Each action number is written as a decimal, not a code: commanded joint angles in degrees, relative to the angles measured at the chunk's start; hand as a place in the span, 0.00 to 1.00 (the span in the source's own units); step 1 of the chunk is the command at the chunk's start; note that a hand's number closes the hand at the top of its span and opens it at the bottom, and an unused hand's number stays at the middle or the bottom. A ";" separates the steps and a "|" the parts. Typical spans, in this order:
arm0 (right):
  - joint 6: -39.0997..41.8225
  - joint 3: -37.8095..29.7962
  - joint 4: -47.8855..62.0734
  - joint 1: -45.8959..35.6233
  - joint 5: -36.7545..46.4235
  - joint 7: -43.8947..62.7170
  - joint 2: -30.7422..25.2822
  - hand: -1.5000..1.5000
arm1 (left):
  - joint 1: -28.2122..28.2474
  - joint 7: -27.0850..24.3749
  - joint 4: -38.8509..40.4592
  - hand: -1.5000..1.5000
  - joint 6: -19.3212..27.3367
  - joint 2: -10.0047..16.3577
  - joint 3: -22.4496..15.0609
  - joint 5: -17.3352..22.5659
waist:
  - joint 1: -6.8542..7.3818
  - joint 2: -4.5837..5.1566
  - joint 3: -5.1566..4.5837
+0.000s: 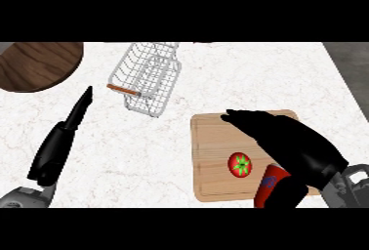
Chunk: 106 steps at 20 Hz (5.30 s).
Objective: Pick the tomato from the cutting board and place it in the tiered basket
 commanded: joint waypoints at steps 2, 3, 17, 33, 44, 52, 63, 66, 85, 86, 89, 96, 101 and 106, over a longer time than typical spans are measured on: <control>4.13 4.26 -9.89 -3.21 0.09 20.78 3.29 0.00 | -0.92 -1.12 2.43 0.50 -0.66 -1.61 0.51 -0.51 | 0.13 0.46 0.10; 4.08 3.98 -10.92 -3.14 -0.03 24.27 4.38 0.00 | -0.51 2.65 -1.78 0.50 0.24 -2.11 -0.85 -1.70 | 0.49 0.41 0.16; 0.83 20.75 3.97 -2.01 20.66 30.13 16.07 0.00 | -3.40 2.65 -0.39 0.50 -3.57 -1.01 3.02 -1.72 | 0.83 0.68 0.21; 9.09 18.09 4.29 6.31 24.61 29.12 14.24 0.00 | 3.46 -1.18 -1.30 0.50 -2.75 -4.97 2.17 -5.70 | 0.80 0.65 0.20; 7.05 11.11 5.83 8.91 35.80 22.49 16.28 0.00 | -1.31 -1.13 1.95 0.50 -6.42 -6.50 6.35 -5.96 | 0.77 0.79 0.23; 3.98 9.08 11.26 16.21 43.05 12.66 17.47 0.00 | 3.30 1.63 -4.96 0.50 -8.58 -7.76 7.91 -6.92 | 1.11 0.76 0.27; 4.75 0.76 18.00 17.13 49.83 4.42 23.84 0.00 | 3.31 -1.42 -2.06 0.50 -13.16 -9.83 12.72 -9.85 | 1.02 0.81 0.25; 2.07 -0.18 17.94 20.19 52.36 1.66 23.54 0.00 | 2.14 2.73 -4.45 0.50 -13.50 -11.86 11.97 -11.38 | 0.93 0.79 0.26; -7.97 -1.85 28.97 15.85 60.00 -14.73 30.87 1.00 | 0.75 -1.72 0.75 0.50 -17.01 -14.24 15.05 -13.30 | 1.03 0.85 0.25; -8.75 -1.05 27.50 17.50 61.50 -15.53 29.99 1.00 | -0.98 0.38 0.41 0.50 -15.74 -15.44 15.02 -14.40 | 0.90 0.82 0.26; -4.46 -0.84 18.69 16.06 62.04 -12.81 29.83 1.00 | 2.85 0.35 -2.96 0.50 -16.55 -14.84 14.85 -13.79 | 0.96 0.65 0.25; -9.40 -25.42 24.20 15.03 56.24 -7.52 21.42 1.00 | 1.20 0.39 -1.55 0.50 -14.67 -16.23 14.41 -15.41 | -0.09 0.87 0.29; -7.08 -32.76 19.47 13.16 50.04 -10.02 18.59 1.00 | 2.06 -1.02 -0.86 0.50 -15.27 -16.34 14.50 -15.75 | 0.59 0.72 0.24; -5.11 -38.36 10.96 9.87 39.40 -8.21 23.26 1.00 | 1.74 1.93 -3.85 0.50 -16.63 -15.50 15.18 -14.78 | 0.60 0.51 0.26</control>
